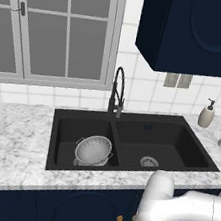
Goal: Put the colander in the sink, put the orange in the colander, and turn on the sink faucet and pour water over the colander.
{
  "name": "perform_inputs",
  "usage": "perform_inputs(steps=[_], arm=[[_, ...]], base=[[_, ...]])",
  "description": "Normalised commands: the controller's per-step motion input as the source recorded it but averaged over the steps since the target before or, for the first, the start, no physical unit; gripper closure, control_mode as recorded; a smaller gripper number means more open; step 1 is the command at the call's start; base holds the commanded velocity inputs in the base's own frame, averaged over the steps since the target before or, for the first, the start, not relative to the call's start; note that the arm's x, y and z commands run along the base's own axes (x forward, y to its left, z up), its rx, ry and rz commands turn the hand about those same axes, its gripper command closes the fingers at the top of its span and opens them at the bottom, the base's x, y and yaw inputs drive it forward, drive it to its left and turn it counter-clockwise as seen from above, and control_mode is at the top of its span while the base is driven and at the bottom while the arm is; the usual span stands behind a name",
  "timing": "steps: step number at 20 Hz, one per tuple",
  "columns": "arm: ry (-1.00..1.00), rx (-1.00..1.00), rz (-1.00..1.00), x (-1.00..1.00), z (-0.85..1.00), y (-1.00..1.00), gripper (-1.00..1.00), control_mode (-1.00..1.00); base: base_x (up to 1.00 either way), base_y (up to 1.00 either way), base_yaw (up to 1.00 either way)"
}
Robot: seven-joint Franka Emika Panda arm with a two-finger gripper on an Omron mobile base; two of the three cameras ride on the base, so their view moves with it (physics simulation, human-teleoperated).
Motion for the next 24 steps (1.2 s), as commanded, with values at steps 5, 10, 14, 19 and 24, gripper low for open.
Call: perform_inputs(steps=[5, 10, 14, 19, 24], arm=[[0.00, 0.00, 0.00, 0.00, -0.03, 0.00, 1.00, -1.00], [0.00, 0.00, 0.00, -0.41, 0.04, -0.05, 1.00, -1.00], [0.00, 0.00, -0.01, -0.74, 0.19, -0.01, 1.00, -1.00], [0.00, 0.00, 0.00, -0.47, 0.38, 0.16, 1.00, -1.00], [0.00, 0.00, 0.00, -0.10, 0.32, 0.71, 1.00, -1.00]], base=[[0.00, 0.00, 0.00], [0.00, 0.00, 0.00], [0.00, 0.00, 0.00], [0.00, 0.00, 0.00], [0.00, 0.00, 0.00]])
